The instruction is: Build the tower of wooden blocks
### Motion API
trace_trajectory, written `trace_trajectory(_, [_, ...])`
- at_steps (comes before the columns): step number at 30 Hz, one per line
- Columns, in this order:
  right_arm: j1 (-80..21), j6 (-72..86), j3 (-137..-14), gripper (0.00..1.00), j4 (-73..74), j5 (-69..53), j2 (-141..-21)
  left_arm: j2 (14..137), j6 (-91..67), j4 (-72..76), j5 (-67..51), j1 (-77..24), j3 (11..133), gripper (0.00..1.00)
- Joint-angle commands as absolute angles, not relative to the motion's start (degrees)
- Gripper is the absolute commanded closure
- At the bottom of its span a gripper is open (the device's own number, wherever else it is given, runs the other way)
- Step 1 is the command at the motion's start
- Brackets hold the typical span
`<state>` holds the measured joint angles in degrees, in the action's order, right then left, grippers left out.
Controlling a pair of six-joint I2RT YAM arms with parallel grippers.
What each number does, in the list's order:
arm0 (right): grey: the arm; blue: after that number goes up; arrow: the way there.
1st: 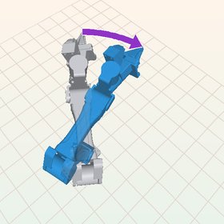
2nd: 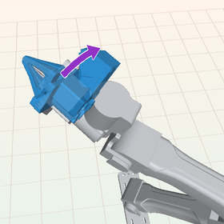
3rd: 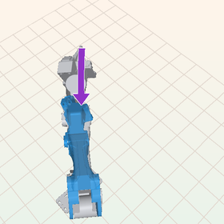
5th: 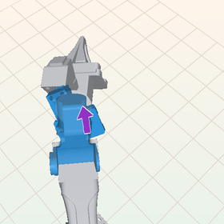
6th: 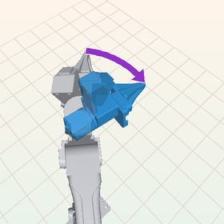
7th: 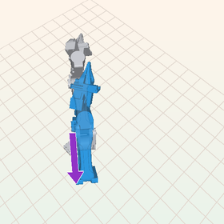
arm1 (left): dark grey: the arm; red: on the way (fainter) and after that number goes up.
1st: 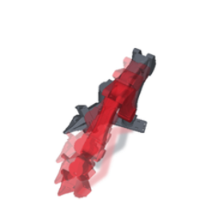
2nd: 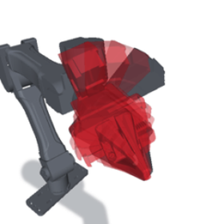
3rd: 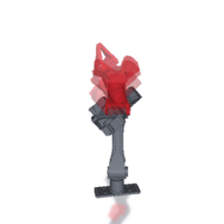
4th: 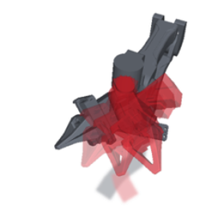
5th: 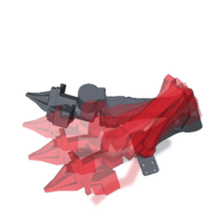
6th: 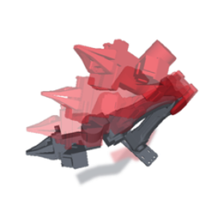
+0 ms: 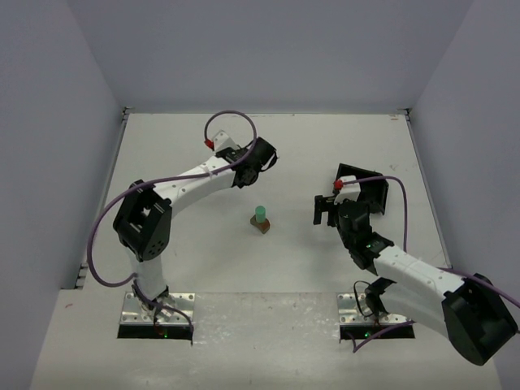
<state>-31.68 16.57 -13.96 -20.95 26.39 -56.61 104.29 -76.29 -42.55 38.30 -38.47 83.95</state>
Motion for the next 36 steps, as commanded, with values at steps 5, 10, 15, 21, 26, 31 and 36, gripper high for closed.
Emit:
trace_trajectory(5, [-31.7,17.7,-14.0,0.01,-23.9,24.9,-53.6,99.9,-87.5,-58.6,43.8,-44.2,89.7,1.00])
trace_trajectory(10, [-31.7,17.8,-13.8,0.01,-23.9,24.6,-53.0,96.8,-94.8,-61.2,44.2,-47.6,86.4,1.00])
trace_trajectory(15, [-31.7,17.9,-13.7,0.01,-23.8,24.5,-52.7,95.5,-92.6,-60.7,42.7,-49.4,85.9,1.00])
trace_trajectory(21, [-31.7,17.9,-13.7,0.01,-23.9,24.5,-52.7,94.9,-96.3,-62.8,41.7,-51.2,85.6,1.00])
trace_trajectory(26, [-31.7,18.1,-13.4,0.01,-23.8,26.5,-52.2,95.9,-102.0,-66.0,39.7,-52.3,86.1,1.00])
trace_trajectory(31, [-31.7,18.8,-13.0,0.01,-23.9,29.5,-51.4,97.3,-105.9,-70.9,41.3,-54.0,89.2,1.00])
trace_trajectory(36, [-31.6,18.9,-13.0,0.01,-23.9,30.4,-51.7,100.9,-107.6,-74.6,42.3,-55.9,92.4,1.00])
